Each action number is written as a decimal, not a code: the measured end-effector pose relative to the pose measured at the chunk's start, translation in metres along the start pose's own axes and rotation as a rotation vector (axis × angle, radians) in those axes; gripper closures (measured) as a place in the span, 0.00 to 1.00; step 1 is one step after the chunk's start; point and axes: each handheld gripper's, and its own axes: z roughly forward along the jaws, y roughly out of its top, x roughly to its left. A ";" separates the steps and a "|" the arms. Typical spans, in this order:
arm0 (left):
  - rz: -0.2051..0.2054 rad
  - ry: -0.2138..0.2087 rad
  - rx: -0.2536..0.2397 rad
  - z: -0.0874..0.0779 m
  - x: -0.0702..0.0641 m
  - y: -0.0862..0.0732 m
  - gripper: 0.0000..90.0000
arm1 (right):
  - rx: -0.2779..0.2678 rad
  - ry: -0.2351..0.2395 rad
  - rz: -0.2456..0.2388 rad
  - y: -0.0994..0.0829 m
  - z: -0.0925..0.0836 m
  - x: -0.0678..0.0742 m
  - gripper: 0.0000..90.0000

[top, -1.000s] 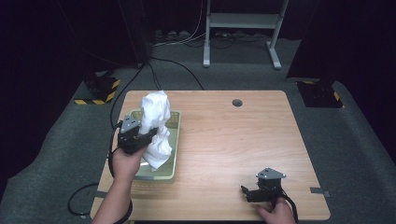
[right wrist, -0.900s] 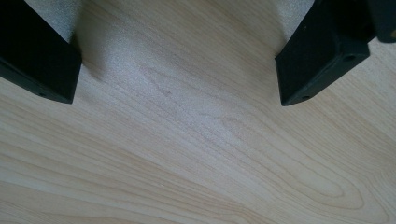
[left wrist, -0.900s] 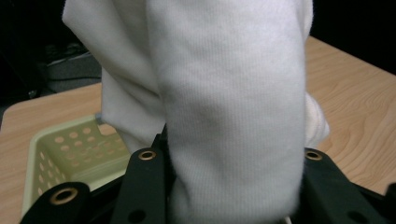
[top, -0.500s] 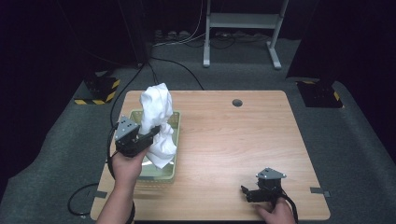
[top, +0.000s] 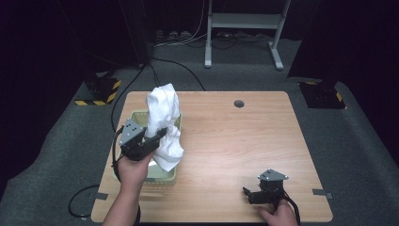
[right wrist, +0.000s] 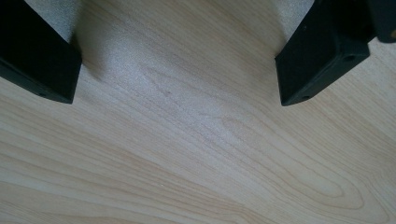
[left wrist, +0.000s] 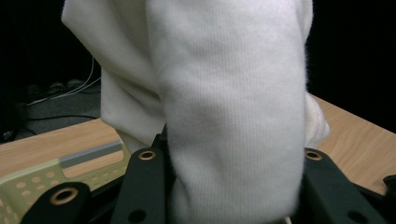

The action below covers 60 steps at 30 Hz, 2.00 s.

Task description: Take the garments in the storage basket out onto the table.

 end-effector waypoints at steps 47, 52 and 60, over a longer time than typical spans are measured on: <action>0.056 -0.100 -0.017 0.038 -0.067 0.009 0.69 | 0.000 0.000 0.000 0.000 0.000 0.000 0.00; 0.058 -0.107 -0.012 0.043 -0.072 0.008 0.69 | 0.000 0.000 0.001 0.000 0.000 0.000 0.00; 0.067 -0.128 -0.007 0.051 -0.082 0.007 0.69 | 0.000 0.000 0.000 0.000 0.000 0.000 0.00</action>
